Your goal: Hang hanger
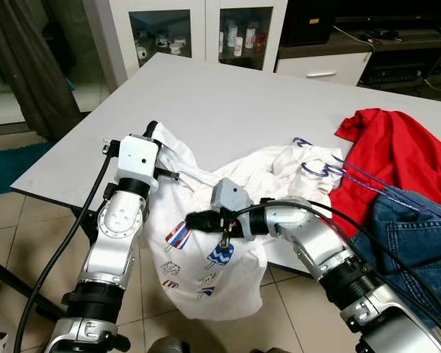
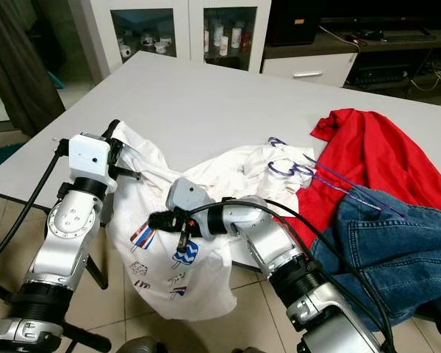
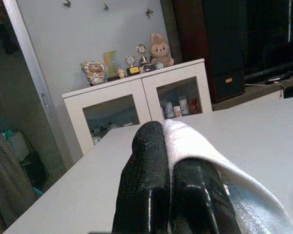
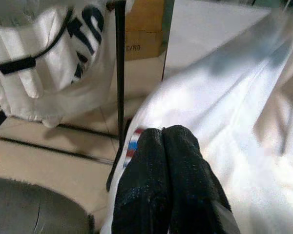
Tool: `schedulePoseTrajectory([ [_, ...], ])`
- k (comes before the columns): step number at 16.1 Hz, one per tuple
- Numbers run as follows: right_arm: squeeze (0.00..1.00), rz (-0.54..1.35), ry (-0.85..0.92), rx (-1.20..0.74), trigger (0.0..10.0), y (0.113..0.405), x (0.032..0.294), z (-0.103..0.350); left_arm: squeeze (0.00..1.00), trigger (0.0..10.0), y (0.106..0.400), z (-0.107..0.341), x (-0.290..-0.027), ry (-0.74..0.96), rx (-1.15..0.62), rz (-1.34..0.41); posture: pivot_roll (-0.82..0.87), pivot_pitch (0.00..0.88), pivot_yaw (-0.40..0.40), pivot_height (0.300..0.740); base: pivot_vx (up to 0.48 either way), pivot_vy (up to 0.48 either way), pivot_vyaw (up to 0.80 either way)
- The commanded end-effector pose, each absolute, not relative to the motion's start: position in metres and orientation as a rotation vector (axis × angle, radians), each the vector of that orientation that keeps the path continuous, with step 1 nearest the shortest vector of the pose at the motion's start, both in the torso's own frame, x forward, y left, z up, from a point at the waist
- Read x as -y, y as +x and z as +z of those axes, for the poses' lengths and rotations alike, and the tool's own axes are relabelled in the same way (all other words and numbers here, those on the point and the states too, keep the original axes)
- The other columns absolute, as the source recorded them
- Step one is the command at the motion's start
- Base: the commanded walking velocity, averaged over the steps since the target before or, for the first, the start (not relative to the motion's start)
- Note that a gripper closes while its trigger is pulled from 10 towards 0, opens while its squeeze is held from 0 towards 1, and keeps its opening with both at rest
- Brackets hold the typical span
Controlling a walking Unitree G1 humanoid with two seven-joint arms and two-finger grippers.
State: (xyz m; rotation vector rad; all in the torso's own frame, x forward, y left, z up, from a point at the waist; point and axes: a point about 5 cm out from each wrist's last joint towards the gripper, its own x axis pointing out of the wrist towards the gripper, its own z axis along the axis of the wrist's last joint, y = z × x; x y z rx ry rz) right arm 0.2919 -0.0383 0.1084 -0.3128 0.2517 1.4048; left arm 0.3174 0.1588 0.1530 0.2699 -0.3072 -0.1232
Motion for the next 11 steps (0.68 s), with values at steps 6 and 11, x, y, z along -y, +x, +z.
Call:
schedulePoseTrajectory([
  [6, 0.0, 1.133, -0.513, -0.373, 8.6, 0.324, 0.048, 0.094, 0.0, 0.0, 0.316, 0.158, -0.16, 0.276, 0.329, -0.118, 0.05, 0.0, -0.002, 0.74, 0.0, 0.0, 0.0],
  [11, 0.0, 0.92, -0.658, -0.341, 7.9, 0.346, 0.058, 0.098, 0.0, 10.0, 0.317, 0.159, -0.161, 0.279, 0.333, -0.102, 0.05, 0.0, -0.002, 0.74, 0.0, 0.0, 0.0],
])
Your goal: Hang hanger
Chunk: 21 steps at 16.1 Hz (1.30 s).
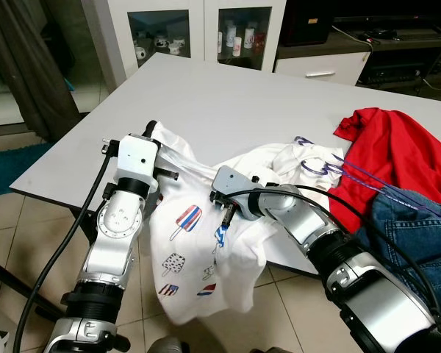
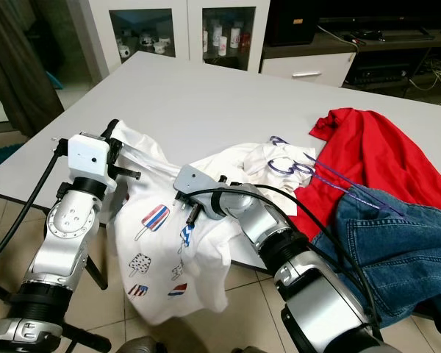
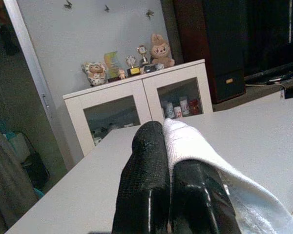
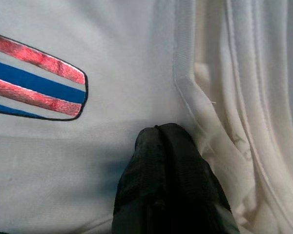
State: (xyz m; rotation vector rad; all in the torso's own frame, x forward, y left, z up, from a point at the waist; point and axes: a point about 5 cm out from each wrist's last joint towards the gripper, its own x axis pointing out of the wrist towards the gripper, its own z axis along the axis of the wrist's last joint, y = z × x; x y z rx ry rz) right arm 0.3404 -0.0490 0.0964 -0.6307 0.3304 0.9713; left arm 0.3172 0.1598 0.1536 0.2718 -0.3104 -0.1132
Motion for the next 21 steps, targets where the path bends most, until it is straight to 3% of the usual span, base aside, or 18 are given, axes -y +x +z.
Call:
schedulePoseTrajectory([
  [1, 0.0, 0.89, -0.68, -0.33, 7.7, 0.348, 0.058, 0.098, 0.0, 10.0, 0.317, 0.159, -0.161, 0.277, 0.338, -0.099, 0.05, 0.0, -0.002, 0.74, 0.0, 0.0, 0.0],
  [6, 0.0, 0.74, -0.699, -0.253, 7.3, 0.359, 0.054, 0.103, 0.0, 10.0, 0.313, 0.168, -0.159, 0.282, 0.411, -0.104, 0.05, 0.0, -0.005, 0.74, 0.0, 0.0, 0.0],
  [8, 0.0, 0.691, -0.693, -0.233, 6.6, 0.362, 0.053, 0.105, 0.0, 10.0, 0.31, 0.174, -0.159, 0.283, 0.448, -0.114, 0.06, 0.0, -0.006, 0.74, 0.0, 0.0, 0.0],
  [10, 0.0, 0.626, -0.684, -0.204, 6.9, 0.366, 0.053, 0.108, 0.0, 10.0, 0.307, 0.168, -0.153, 0.308, 0.427, -0.201, 0.06, 0.0, -0.006, 0.74, 0.0, 0.0, 0.0],
  [11, 0.0, 0.594, -0.68, -0.19, 7.3, 0.368, 0.054, 0.111, 0.64, 10.0, 0.305, 0.163, -0.15, 0.339, 0.414, -0.233, 0.06, 0.0, -0.006, 0.74, 0.0, 0.0, 0.0],
  [12, 0.0, 0.572, -0.674, -0.181, 7.3, 0.369, 0.054, 0.112, 0.82, 10.0, 0.304, 0.161, -0.149, 0.356, 0.41, -0.247, 0.06, 0.0, -0.006, 0.74, 0.0, 0.0, 0.0],
  [13, 0.0, 0.538, -0.661, -0.166, 8.3, 0.371, 0.056, 0.115, 1.0, 10.0, 0.302, 0.157, -0.146, 0.377, 0.394, -0.274, 0.07, 0.0, -0.004, 0.74, 0.0, 0.0, 0.0],
  [14, 0.0, 0.498, -0.65, -0.148, 8.2, 0.373, 0.058, 0.118, 1.0, 10.0, 0.301, 0.153, -0.145, 0.416, 0.376, -0.303, 0.07, 0.0, -0.004, 0.74, 0.0, 0.0, 0.0],
  [15, 0.0, 0.472, -0.643, -0.137, 8.4, 0.375, 0.06, 0.12, 0.0, 10.0, 0.3, 0.152, -0.144, 0.437, 0.367, -0.323, 0.07, 0.0, -0.004, 0.74, 0.0, 0.0, 0.0],
  [21, 0.0, 0.386, -0.582, -0.066, 8.9, 0.38, 0.062, 0.13, 0.0, 10.0, 0.279, 0.133, -0.125, 0.437, 0.281, -0.642, 0.07, 0.0, -0.004, 0.74, 0.0, 0.0, 0.0],
])
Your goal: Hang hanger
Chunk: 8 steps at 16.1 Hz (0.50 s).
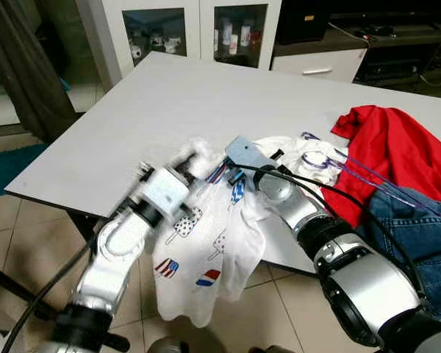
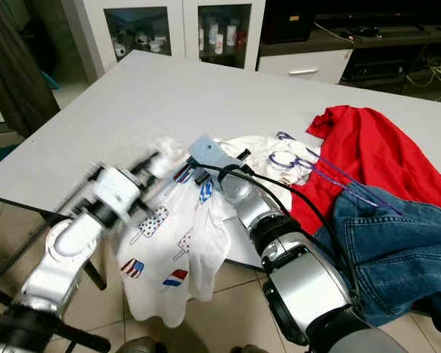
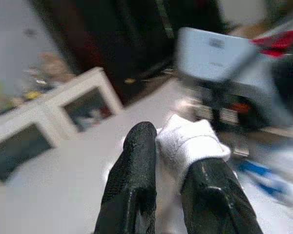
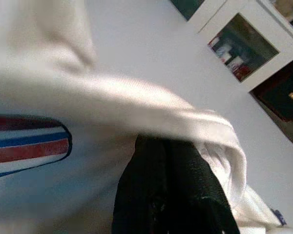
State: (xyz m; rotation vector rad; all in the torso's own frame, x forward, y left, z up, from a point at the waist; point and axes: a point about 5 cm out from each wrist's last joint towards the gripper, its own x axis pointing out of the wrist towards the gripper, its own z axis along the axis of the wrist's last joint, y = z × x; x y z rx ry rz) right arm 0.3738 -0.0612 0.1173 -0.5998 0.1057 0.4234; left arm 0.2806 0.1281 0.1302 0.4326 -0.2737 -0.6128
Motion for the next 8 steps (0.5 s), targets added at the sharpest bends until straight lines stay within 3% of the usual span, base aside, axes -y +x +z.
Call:
schedulePoseTrajectory([
  [1, 0.0, 0.387, -0.549, -0.038, 9.2, 0.381, 0.06, 0.135, 0.0, 10.0, 0.273, 0.122, -0.118, 0.419, 0.211, -0.722, 0.07, 0.0, -0.006, 0.74, 0.0, 0.0, 0.0],
  [3, 0.0, 0.446, -0.502, -0.008, 10.0, 0.379, 0.052, 0.138, 0.0, 10.0, 0.269, 0.108, -0.113, 0.435, 0.126, -0.791, 0.07, 0.0, -0.006, 0.74, 0.0, 0.0, 0.0],
  [6, 0.0, 0.664, -0.408, 0.034, 10.0, 0.366, 0.033, 0.138, 0.0, 10.0, 0.266, 0.089, -0.116, 0.489, 0.004, -0.835, 0.07, 0.0, -0.002, 0.74, 0.0, 0.0, 0.0],
  [8, 0.0, 0.683, -0.381, 0.034, 10.0, 0.365, 0.036, 0.138, 0.0, 10.0, 0.268, 0.084, -0.121, 0.527, -0.037, -0.817, 0.06, 0.0, -0.001, 0.74, 0.0, 0.0, 0.0],
])
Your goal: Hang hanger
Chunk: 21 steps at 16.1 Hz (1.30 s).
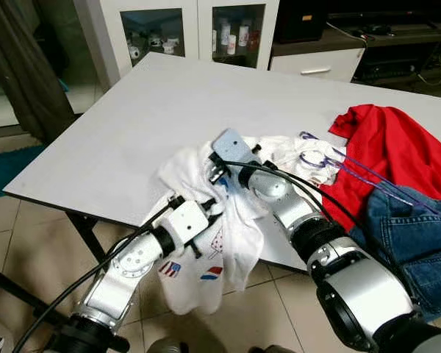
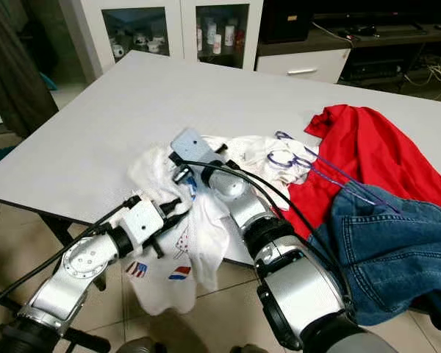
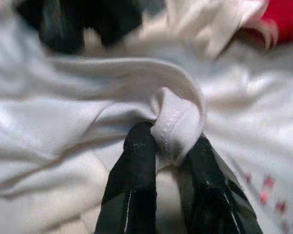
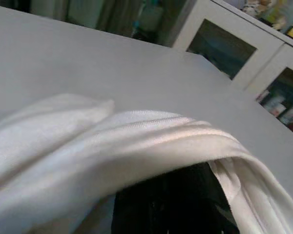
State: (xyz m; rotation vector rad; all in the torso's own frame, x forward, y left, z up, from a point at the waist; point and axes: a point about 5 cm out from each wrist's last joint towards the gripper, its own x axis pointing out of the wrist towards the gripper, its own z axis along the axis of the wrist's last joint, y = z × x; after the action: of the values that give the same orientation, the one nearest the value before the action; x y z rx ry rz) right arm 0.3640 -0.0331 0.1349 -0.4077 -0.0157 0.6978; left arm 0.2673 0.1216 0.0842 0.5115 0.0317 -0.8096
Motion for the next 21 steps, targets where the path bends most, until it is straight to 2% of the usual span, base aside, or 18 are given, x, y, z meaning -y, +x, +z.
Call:
schedulePoseTrajectory([
  [1, 0.0, 0.701, -0.377, 0.03, 10.0, 0.366, 0.04, 0.139, 0.0, 10.0, 0.27, 0.081, -0.124, 0.556, -0.065, -0.803, 0.06, 0.0, -0.001, 0.74, 0.0, 0.0, 0.0],
  [5, 0.0, 0.706, -0.366, 0.06, 10.0, 0.375, 0.064, 0.157, 0.0, 10.0, 0.28, 0.068, -0.138, 0.644, -0.19, -0.695, 0.05, 0.0, 0.003, 0.74, 0.0, 0.0, 0.0],
  [8, 0.0, 0.765, -0.352, 0.095, 10.0, 0.376, 0.075, 0.169, 0.0, 10.0, 0.284, 0.068, -0.142, 0.65, -0.205, -0.645, 0.05, 0.0, 0.003, 0.74, 0.0, 0.0, 0.0],
  [10, 0.0, 0.915, -0.344, 0.089, 10.0, 0.367, 0.086, 0.173, 0.0, 10.0, 0.284, 0.068, -0.142, 0.654, -0.209, -0.625, 0.05, 0.0, 0.002, 0.74, 0.0, 0.0, 0.0],
  [15, 0.0, 0.957, -0.377, 0.074, 10.0, 0.363, 0.117, 0.181, 0.0, 10.0, 0.285, 0.068, -0.143, 0.662, -0.208, -0.614, 0.05, 0.0, 0.003, 0.74, 0.0, 0.0, 0.0],
  [17, 0.0, 1.018, -0.334, 0.071, 10.0, 0.357, 0.125, 0.187, 0.0, 10.0, 0.287, 0.07, -0.143, 0.663, -0.204, -0.61, 0.05, 0.0, 0.003, 0.74, 0.0, 0.0, 0.0],
  [20, 0.0, 1.282, -0.322, 0.04, 10.0, 0.324, 0.137, 0.182, 0.0, 10.0, 0.289, 0.07, -0.145, 0.672, -0.2, -0.59, 0.04, 0.0, 0.009, 0.74, 0.0, 0.0, 0.0],
  [21, 0.0, 1.297, -0.324, 0.033, 10.0, 0.322, 0.137, 0.181, 0.0, 10.0, 0.29, 0.07, -0.146, 0.673, -0.2, -0.588, 0.04, 0.0, 0.009, 0.74, 0.0, 0.0, 0.0],
])
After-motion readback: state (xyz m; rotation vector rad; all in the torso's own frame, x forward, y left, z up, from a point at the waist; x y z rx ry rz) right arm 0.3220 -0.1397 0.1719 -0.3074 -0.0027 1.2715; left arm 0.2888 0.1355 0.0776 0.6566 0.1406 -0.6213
